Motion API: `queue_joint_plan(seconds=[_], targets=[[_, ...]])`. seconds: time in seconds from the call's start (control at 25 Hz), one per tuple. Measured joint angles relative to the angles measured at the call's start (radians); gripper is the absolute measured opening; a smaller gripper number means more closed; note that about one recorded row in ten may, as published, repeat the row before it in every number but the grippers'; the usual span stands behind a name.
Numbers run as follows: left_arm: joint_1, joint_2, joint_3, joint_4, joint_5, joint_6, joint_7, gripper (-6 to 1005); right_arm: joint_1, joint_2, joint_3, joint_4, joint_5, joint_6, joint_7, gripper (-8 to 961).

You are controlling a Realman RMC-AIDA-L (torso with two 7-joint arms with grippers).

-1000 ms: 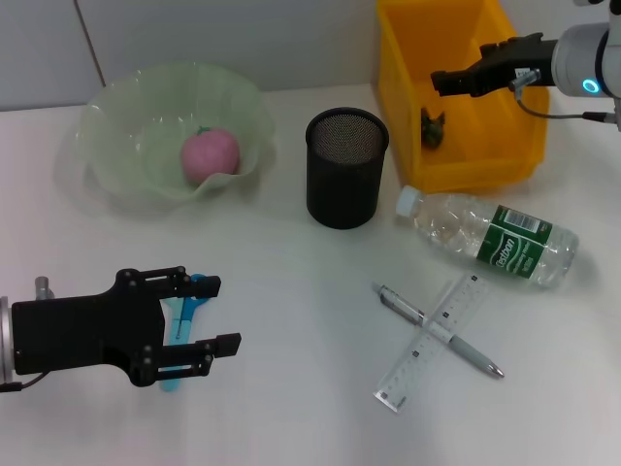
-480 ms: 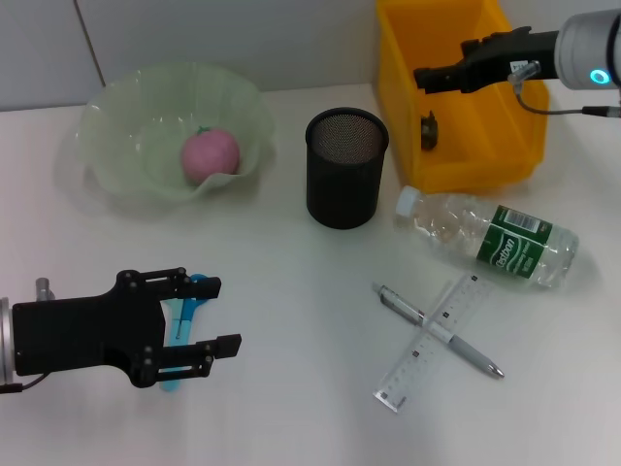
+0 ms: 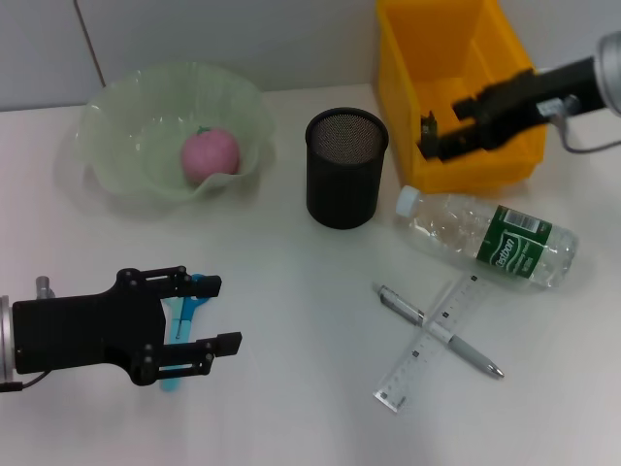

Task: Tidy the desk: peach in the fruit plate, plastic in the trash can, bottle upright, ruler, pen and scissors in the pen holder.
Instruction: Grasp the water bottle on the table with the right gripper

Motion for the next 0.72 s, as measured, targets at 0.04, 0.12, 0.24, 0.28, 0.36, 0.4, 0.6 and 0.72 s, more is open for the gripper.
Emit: queue_joint_plan(seconds=[0.04, 0.12, 0.24, 0.28, 0.36, 0.4, 0.6, 0.72], targets=[[0.0, 0.0, 0.0, 0.0, 0.0, 0.0, -0.001, 755, 0.008, -0.004, 0.007, -0.004, -0.024, -0.033, 0.0, 818], [0.0, 0.0, 0.0, 0.0, 0.0, 0.0, -0.008, 755, 0.027, -0.012, 0.017, -0.005, -0.072, -0.085, -0.004, 818], [0.0, 0.0, 0.0, 0.001, 0.0, 0.0, -0.016, 756, 0.053, -0.02, 0.018, 0.003, -0.146, -0.138, -0.016, 818], [0.0, 0.0, 0.0, 0.001, 0.0, 0.0, -0.019, 756, 0.069, -0.021, 0.014, 0.01, -0.196, -0.161, -0.03, 818], [0.0, 0.0, 0.0, 0.005, 0.0, 0.0, -0.026, 757, 0.077, -0.023, 0.013, 0.015, -0.216, -0.167, -0.036, 818], [0.0, -0.001, 0.0, 0.007, 0.0, 0.0, -0.027, 757, 0.085, -0.024, 0.011, 0.021, -0.239, -0.174, -0.041, 818], [0.0, -0.004, 0.0, 0.011, 0.0, 0.001, -0.039, 758, 0.128, -0.032, 0.0, 0.08, -0.316, -0.184, -0.063, 818], [-0.001, -0.006, 0.0, 0.012, 0.0, 0.003, -0.041, 759, 0.148, -0.03, -0.022, 0.12, -0.359, -0.173, -0.077, 818]])
